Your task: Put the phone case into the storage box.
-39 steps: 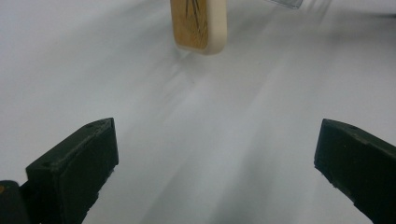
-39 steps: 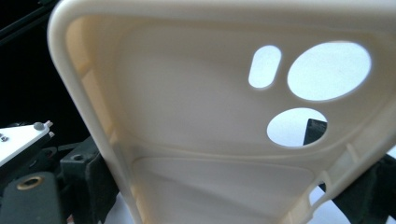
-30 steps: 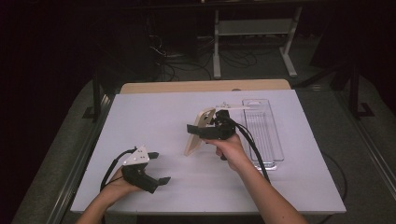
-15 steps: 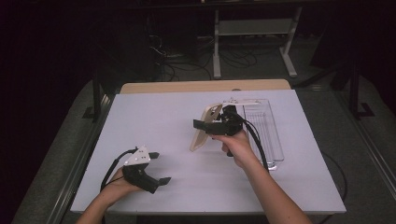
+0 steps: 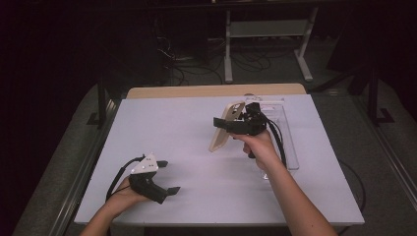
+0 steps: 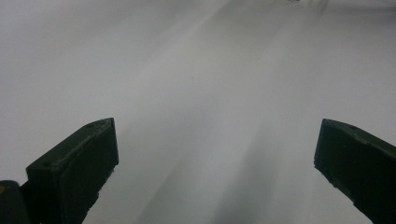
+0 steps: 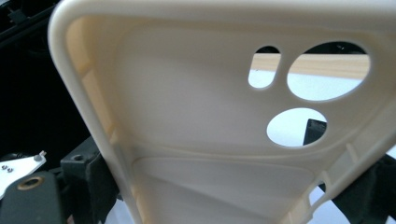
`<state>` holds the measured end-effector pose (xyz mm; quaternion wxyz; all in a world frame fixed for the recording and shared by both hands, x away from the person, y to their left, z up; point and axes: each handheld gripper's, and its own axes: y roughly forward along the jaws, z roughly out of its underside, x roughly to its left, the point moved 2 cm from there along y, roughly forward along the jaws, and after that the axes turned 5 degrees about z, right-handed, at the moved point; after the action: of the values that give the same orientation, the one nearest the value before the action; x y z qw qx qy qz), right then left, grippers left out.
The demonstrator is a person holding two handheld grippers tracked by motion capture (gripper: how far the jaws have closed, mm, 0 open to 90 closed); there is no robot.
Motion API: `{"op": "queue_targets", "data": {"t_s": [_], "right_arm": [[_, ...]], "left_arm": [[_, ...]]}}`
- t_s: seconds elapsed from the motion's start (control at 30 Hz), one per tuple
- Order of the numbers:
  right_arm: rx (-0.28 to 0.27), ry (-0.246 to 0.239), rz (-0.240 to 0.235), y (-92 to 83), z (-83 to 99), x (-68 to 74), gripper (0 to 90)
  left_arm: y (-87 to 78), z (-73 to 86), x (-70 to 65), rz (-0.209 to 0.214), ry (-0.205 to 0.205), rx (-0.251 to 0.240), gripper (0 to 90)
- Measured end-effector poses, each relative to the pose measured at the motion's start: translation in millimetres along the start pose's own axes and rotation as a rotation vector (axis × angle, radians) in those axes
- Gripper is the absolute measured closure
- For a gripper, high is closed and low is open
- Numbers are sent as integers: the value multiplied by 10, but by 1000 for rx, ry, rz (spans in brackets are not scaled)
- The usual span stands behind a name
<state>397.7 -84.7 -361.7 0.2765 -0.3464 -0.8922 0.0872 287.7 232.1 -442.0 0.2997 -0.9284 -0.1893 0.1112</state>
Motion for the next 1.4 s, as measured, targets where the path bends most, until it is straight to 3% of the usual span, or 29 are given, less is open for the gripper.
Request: {"op": "queue_targets", "data": {"t_s": [0.67,1.0,1.4], "right_arm": [[-49,-4,134,-421,-446,-299,99],[-17,-4,218,-560,-592,-452,99],[38,-18,357,-698,-772,-653,99]], "left_arm": [[-1,0,10,2,-14,-4,0],[5,2,11,3,-20,-6,0],[5,3,9,5,-18,-2,0]]}}
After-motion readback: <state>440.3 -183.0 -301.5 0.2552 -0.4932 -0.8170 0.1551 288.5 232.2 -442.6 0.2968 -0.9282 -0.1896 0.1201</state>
